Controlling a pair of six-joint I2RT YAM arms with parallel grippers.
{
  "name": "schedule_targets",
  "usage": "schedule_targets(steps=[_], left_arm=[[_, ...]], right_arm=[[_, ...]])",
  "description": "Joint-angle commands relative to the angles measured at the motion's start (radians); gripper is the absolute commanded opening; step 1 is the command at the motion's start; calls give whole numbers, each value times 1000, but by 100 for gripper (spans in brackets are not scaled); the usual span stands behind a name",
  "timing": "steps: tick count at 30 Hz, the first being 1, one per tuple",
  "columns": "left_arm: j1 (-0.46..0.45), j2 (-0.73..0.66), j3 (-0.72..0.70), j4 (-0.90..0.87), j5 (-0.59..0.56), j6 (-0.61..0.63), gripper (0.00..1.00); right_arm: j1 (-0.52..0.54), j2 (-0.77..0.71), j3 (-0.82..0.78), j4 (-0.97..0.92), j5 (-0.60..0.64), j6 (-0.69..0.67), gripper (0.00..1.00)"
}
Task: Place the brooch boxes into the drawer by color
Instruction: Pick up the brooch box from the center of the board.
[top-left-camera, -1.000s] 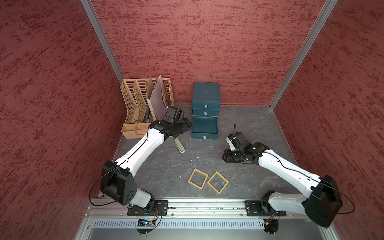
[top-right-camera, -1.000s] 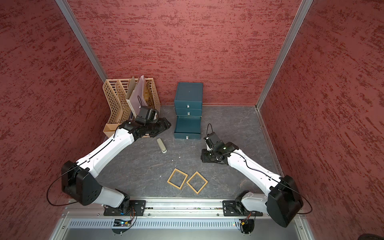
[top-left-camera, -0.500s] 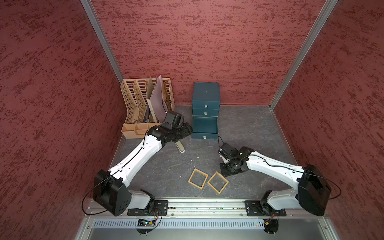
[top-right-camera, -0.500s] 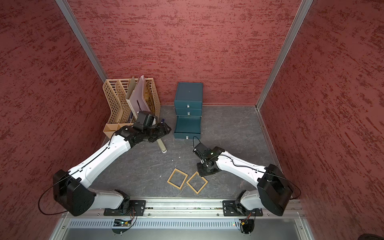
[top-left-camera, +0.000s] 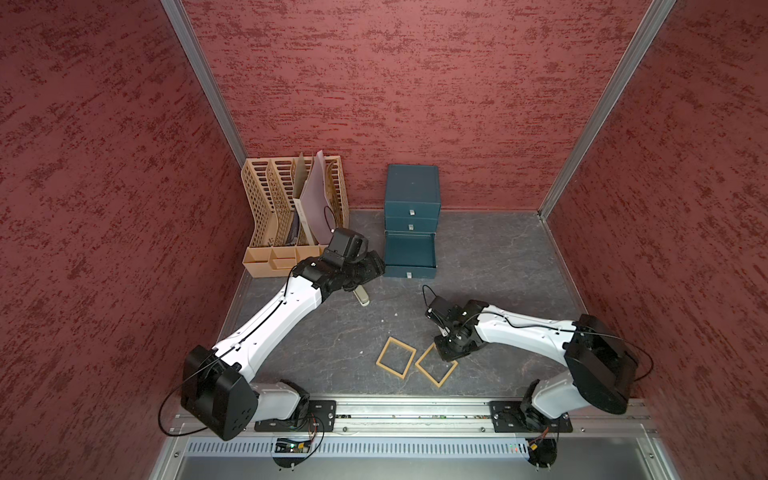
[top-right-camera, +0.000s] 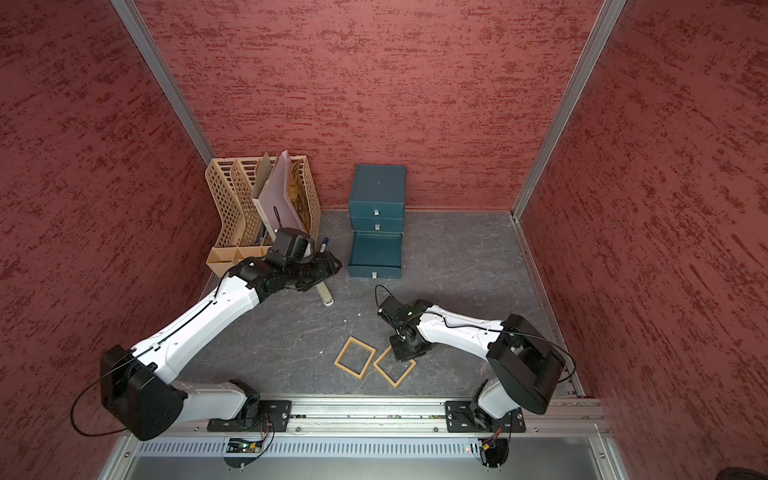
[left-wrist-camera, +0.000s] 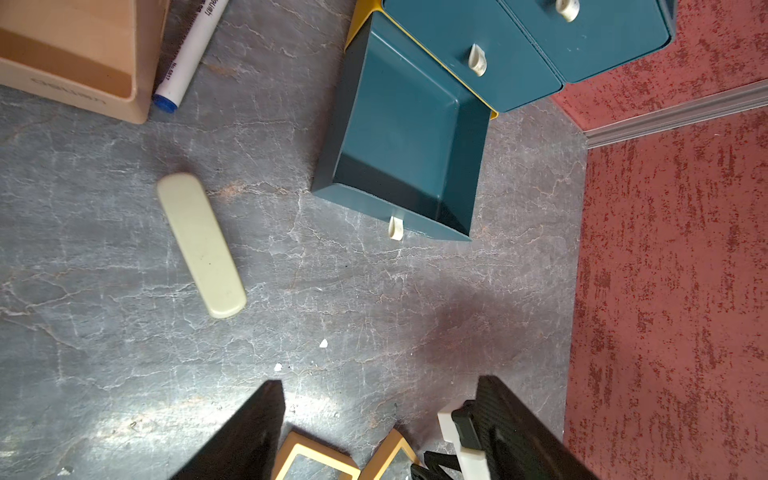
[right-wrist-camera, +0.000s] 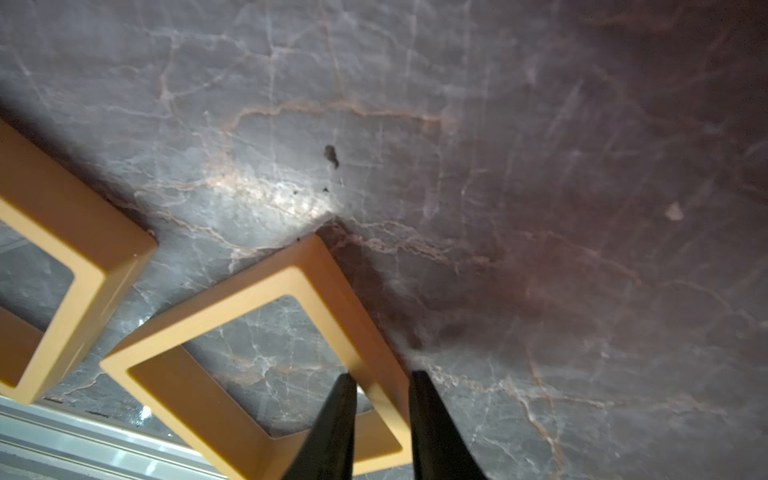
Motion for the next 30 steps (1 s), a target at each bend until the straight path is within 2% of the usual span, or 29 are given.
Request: schedule_targets(steps=[1,13,20,25,30], left_arm=[[-9,-19,8,-4,-4,-2,77],[-17,-24,13,-5,-10,-1,77],[-18,-19,-5,0,-11,-3,77],[-15,-28,-33,17,-15,-18,77],[-9,-38,-65,31,-11,-39,77]], right_arm=[[8,12,-12,29,46,-5,24],[8,-4,-20,7,90,4,13],[10,-87,10,-65,163,36,3],[9,-137,99,-140,214,61,0],[-22,-101,281,-200,274,45,0]])
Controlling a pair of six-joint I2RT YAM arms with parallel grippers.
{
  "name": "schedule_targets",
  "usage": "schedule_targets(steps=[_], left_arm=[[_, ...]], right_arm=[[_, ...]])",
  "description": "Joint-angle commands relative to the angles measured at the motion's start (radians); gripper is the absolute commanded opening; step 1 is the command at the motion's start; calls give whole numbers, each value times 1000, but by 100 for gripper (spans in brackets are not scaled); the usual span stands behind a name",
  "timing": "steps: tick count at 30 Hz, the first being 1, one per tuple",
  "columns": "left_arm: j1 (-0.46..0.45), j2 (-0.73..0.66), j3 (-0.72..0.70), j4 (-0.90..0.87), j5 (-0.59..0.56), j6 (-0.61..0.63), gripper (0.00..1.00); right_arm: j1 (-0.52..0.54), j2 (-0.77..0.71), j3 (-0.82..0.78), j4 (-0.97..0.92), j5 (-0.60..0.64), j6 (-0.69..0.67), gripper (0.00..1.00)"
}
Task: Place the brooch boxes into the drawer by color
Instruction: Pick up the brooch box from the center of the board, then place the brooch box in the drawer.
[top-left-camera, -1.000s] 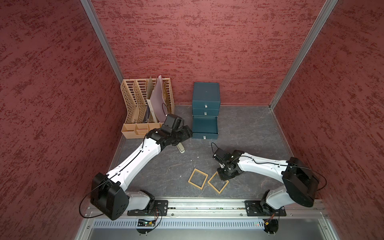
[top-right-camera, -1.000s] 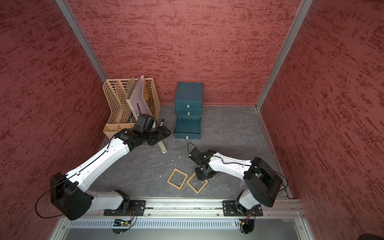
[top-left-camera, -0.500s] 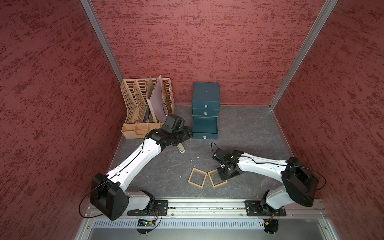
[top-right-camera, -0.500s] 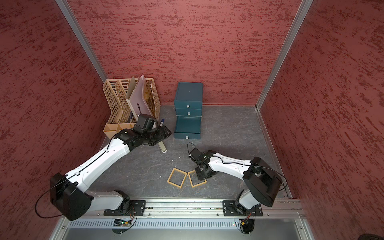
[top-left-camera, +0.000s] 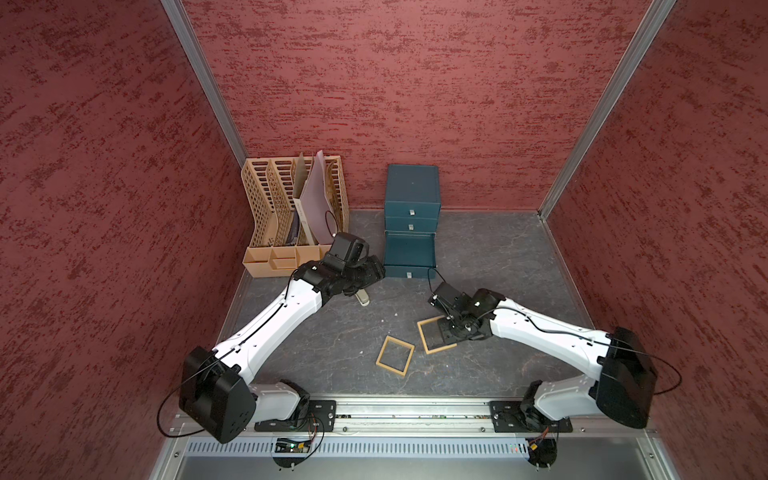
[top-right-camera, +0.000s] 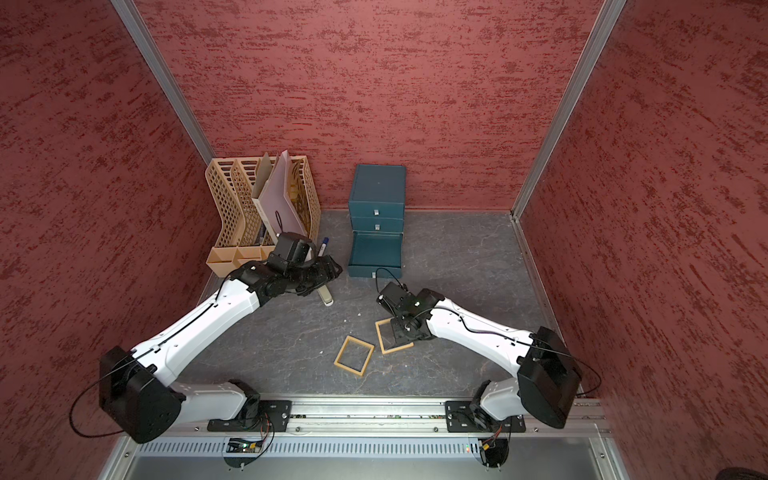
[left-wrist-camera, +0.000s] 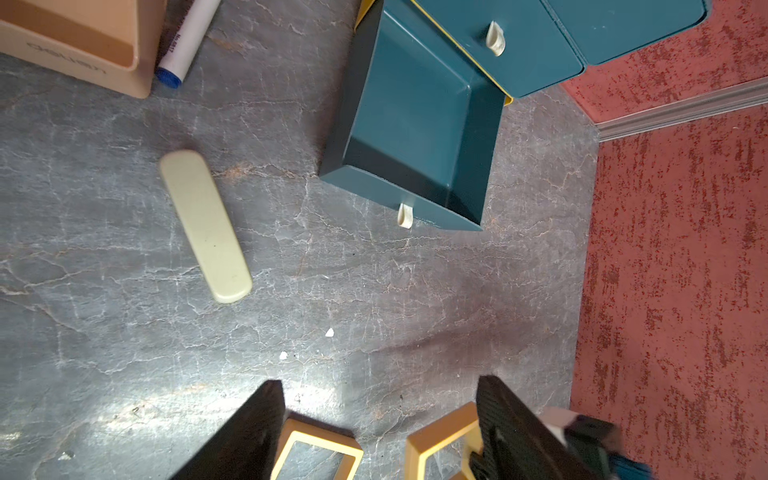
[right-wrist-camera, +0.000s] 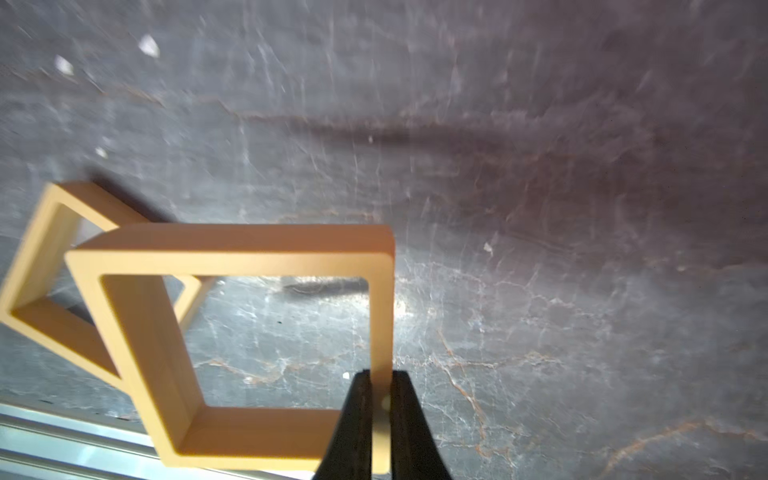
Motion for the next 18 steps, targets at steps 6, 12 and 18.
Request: schedule_targets(steps=[6,12,18], left_arm=[[5,-44,-44,27,-29,-31,77],[7,-89,-111,66,-39,-75,77],[1,-138,-155,77,-42,-105,77]], right_arm=[[-88,156,314,-37,86,-13,0],[-166,315,540,3,89,-30,0],[-239,495,746,25,97,-48,0]])
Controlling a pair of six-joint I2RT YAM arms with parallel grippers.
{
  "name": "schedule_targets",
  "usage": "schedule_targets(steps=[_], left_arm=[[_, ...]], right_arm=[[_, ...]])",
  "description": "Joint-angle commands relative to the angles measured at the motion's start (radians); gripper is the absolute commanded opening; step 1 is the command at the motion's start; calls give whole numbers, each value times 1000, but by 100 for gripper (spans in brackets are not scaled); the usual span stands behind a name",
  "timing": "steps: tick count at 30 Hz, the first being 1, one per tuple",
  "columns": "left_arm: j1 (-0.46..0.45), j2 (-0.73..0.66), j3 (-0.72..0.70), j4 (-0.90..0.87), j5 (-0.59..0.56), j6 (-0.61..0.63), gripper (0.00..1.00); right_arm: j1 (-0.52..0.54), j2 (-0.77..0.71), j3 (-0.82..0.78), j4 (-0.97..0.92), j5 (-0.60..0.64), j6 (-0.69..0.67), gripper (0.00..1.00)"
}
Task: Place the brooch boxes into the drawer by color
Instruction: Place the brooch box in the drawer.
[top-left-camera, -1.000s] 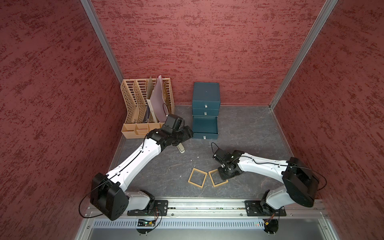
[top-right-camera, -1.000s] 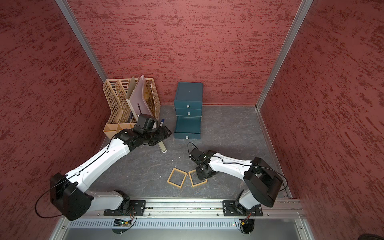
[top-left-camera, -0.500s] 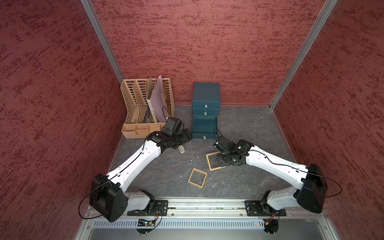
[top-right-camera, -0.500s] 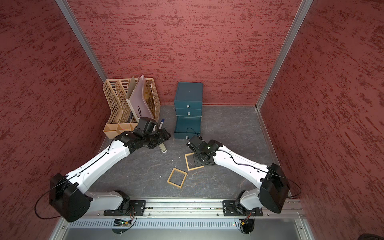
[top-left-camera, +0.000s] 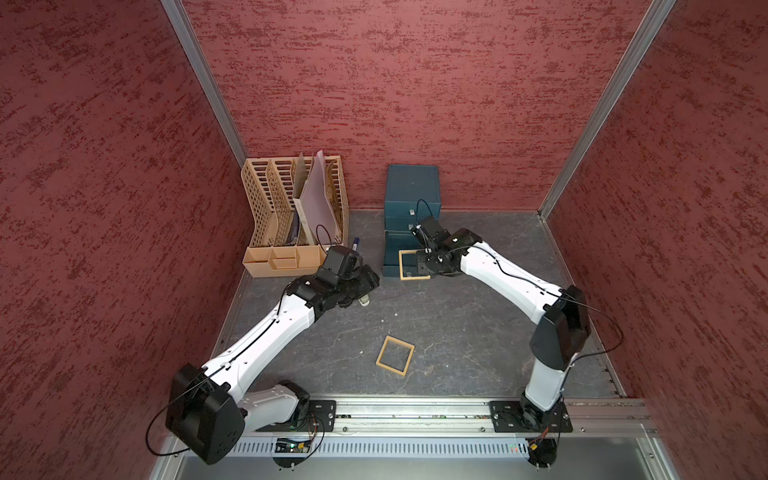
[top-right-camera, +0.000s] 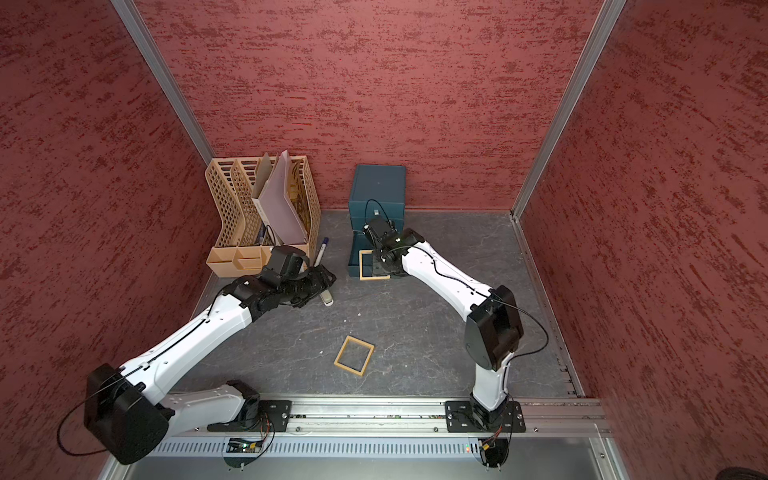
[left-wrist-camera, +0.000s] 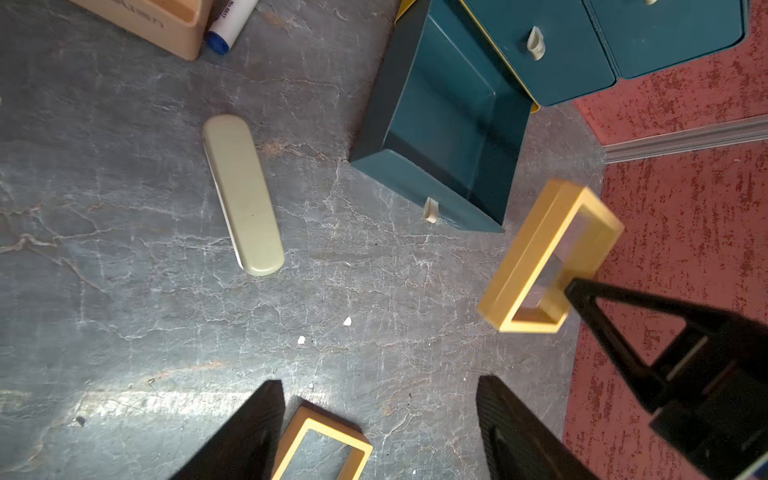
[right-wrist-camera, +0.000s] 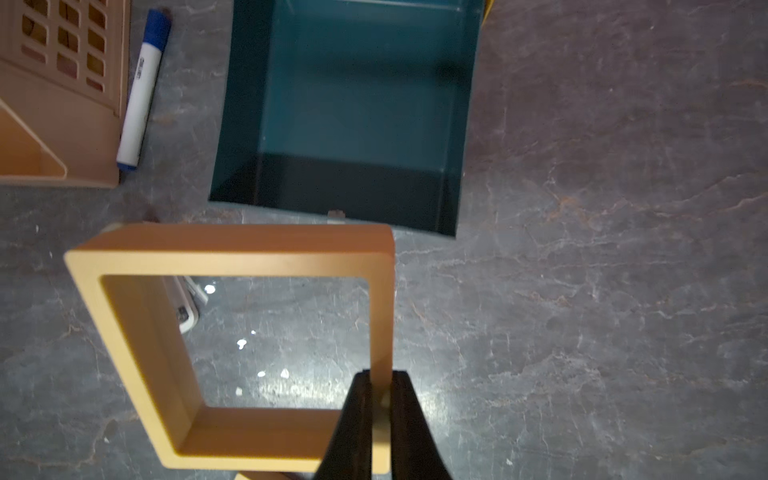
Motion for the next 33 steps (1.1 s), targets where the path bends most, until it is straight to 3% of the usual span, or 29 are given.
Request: schedule_targets(steps=[1,19,33], left_arm=[[-1,-34,-10,23,-18,-26,77],[-31,-55,14,-7,-31,-35,77],[-38,-65,40,-20,-35,-32,77]], right_arm=[[-38,78,101,28,31,-17,0],[-118,320,269,163,5,21,0],[-129,409,274,189,23,17,0]])
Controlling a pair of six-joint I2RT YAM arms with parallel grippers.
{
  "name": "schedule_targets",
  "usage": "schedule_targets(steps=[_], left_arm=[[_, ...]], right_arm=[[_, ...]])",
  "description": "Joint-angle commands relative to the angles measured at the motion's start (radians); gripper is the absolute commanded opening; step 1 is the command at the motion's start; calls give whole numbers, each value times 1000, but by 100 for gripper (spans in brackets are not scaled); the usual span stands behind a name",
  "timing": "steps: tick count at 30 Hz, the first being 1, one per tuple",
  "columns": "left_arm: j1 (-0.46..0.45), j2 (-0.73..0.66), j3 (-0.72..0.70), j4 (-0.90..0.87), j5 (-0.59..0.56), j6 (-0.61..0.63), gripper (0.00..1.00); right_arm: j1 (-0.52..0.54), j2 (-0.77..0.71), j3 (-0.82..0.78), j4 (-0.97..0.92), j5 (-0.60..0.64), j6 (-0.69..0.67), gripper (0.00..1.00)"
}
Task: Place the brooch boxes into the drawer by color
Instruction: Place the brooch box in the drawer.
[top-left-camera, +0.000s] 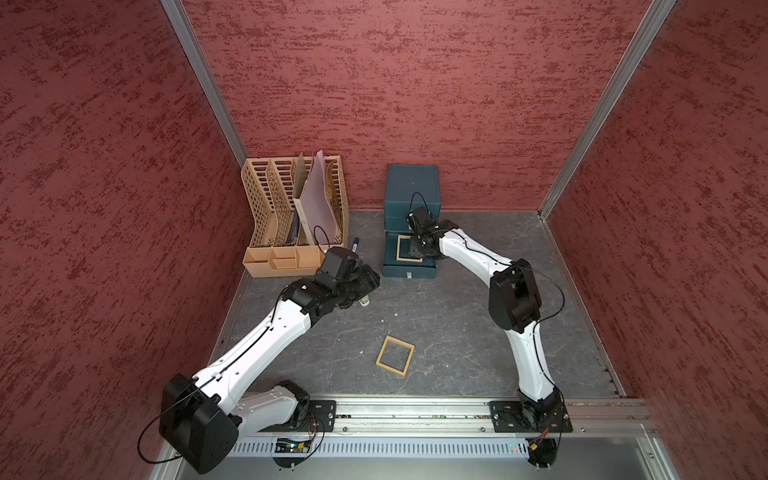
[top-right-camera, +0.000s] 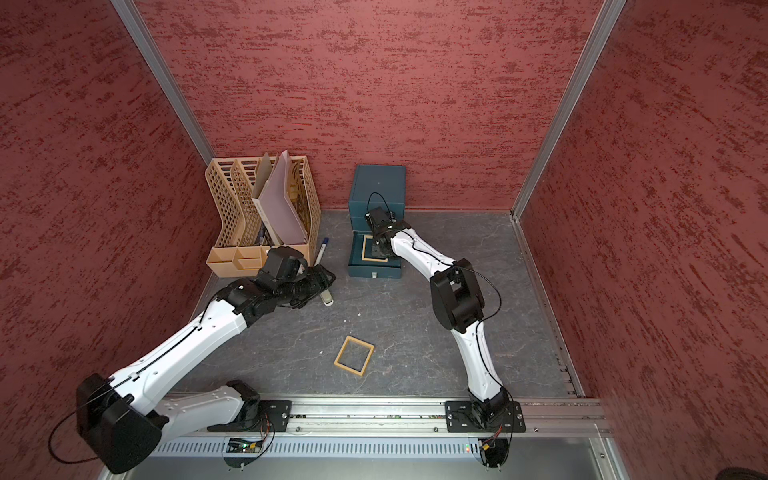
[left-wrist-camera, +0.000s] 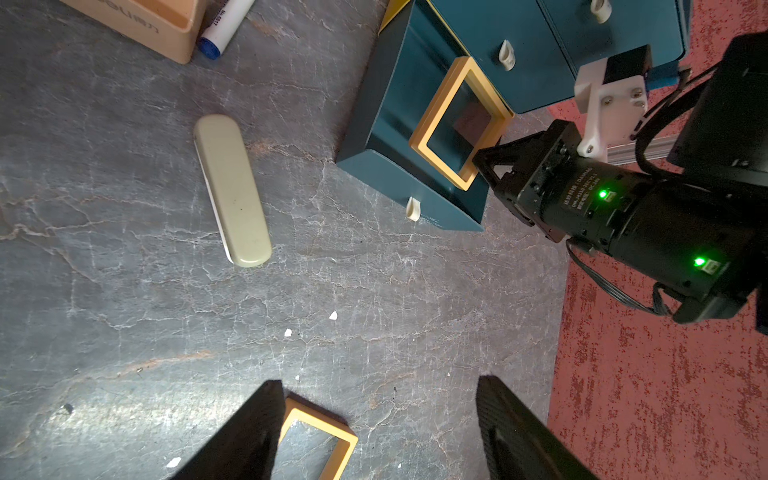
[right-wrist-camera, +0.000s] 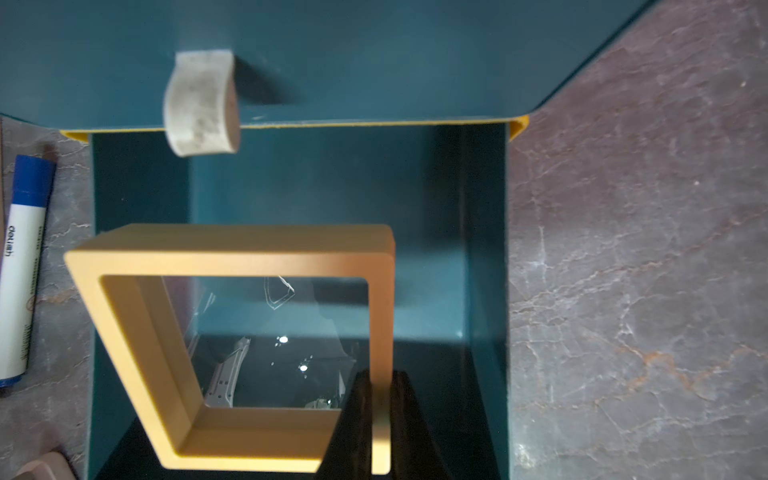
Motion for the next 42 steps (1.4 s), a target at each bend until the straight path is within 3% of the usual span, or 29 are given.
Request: schedule_targets(steps=[1,20,25,31,42], left_arm=[[-9,-20,33,-9,-11,2,77],[-13,-21,55,-20,-15,4,77],[-14,-15,55,-19,-15,4,77],[-14,-11,69,-25,-19,7,77],[-14,-11,46,-16,-30,6,77]], right_arm=[[-9,24,24,27,18,10,0],[-18,93,69,-14,-3,12,0],[-18,107,92,-23,-18,7,21],[-20,120,116,-42,-34,13,28],[9,-152,-66,112,-46,21,30]])
